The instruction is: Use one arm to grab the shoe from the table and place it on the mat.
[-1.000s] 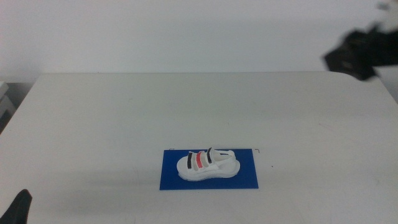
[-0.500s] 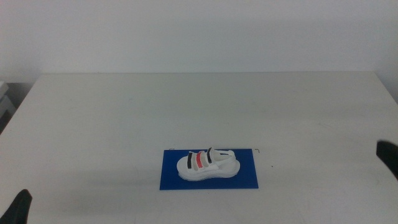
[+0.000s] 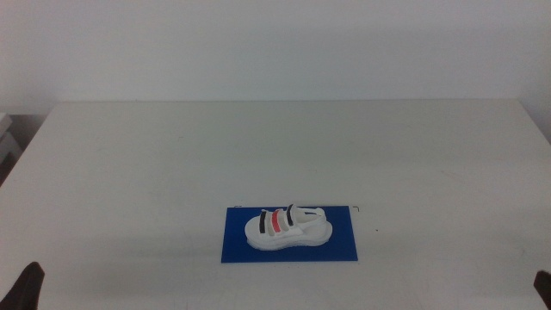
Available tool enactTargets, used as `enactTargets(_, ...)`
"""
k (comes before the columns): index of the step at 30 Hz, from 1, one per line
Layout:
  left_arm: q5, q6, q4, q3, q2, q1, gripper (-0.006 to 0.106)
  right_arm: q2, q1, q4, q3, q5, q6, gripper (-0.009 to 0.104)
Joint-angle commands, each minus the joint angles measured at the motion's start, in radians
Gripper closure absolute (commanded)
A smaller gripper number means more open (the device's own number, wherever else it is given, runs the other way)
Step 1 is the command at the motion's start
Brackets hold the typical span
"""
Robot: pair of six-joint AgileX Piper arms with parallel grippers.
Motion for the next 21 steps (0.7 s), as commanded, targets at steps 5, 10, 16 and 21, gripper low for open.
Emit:
enactTargets(5, -0.083, -0.005, -0.010, 0.007, -0.010, -0.005, 0.007, -0.124, -0.005, -0.012, 0.063, -0.083, -0.005, 0.003)
enactTargets(10, -0.083, -0.005, -0.010, 0.007, -0.009, -0.005, 0.007, -0.146, -0.005, -0.012, 0.118, -0.092, -0.005, 0.003)
enactTargets(16, -0.083, -0.005, -0.010, 0.007, -0.009, -0.005, 0.007, -0.146, -0.005, -0.012, 0.165, -0.095, -0.005, 0.003)
enactTargets(21, -0.083, -0.005, -0.010, 0.007, -0.009, -0.005, 0.007, -0.146, -0.005, -0.012, 0.165, -0.109, -0.005, 0.003)
